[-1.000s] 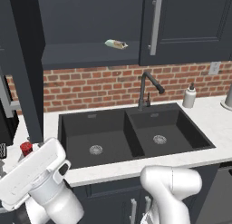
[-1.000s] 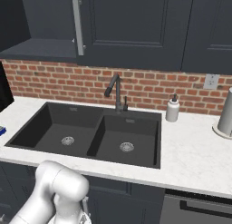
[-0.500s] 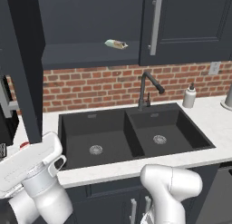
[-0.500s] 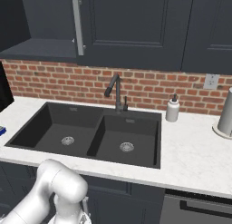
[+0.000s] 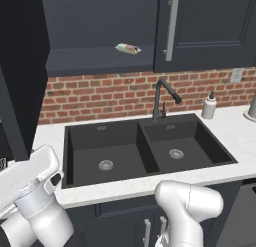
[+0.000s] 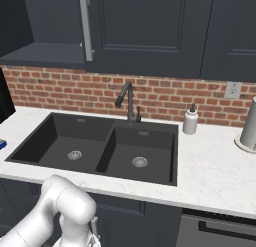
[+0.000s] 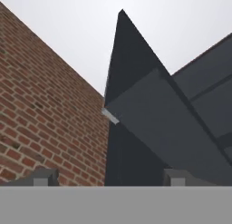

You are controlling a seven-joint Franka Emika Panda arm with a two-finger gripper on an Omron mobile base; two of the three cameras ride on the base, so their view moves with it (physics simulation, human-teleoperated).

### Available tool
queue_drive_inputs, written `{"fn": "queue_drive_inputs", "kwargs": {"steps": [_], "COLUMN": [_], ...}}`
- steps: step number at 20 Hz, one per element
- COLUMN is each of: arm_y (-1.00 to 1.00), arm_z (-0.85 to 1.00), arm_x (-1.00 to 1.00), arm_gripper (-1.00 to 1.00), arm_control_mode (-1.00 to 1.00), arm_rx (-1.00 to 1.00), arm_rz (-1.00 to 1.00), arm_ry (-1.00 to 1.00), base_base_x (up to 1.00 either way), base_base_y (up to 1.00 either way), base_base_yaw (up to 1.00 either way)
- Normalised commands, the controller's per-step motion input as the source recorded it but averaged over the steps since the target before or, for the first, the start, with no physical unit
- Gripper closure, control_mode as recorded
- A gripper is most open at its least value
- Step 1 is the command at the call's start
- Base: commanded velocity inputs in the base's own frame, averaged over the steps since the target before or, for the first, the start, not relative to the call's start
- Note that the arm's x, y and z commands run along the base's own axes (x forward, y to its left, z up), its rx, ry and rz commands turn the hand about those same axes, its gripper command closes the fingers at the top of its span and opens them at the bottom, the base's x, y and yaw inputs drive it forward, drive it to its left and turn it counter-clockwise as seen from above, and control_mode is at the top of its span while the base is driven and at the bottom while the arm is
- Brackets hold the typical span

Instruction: Pick the yogurt and place it on the digital scale for weighing, and close the cabinet.

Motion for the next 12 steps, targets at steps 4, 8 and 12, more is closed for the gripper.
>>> {"fn": "queue_drive_inputs", "kwargs": {"steps": [4,8,12], "arm_y": [-0.11,-0.23,-0.42], "arm_z": [0.43,0.65,0.73], "arm_x": [0.02,0.01,0.00], "arm_gripper": [-1.00,-1.00,-1.00], "arm_control_mode": [-1.00,-1.00,-1.00], "arm_rx": [0.19,0.17,0.19], "arm_rz": [0.00,0.00,0.00], "arm_ry": [-0.07,-0.06,-0.06], "base_base_x": [0.00,0.00,0.00], "base_base_y": [0.00,0.00,0.00], "base_base_yaw": [0.00,0.00,0.00]}}
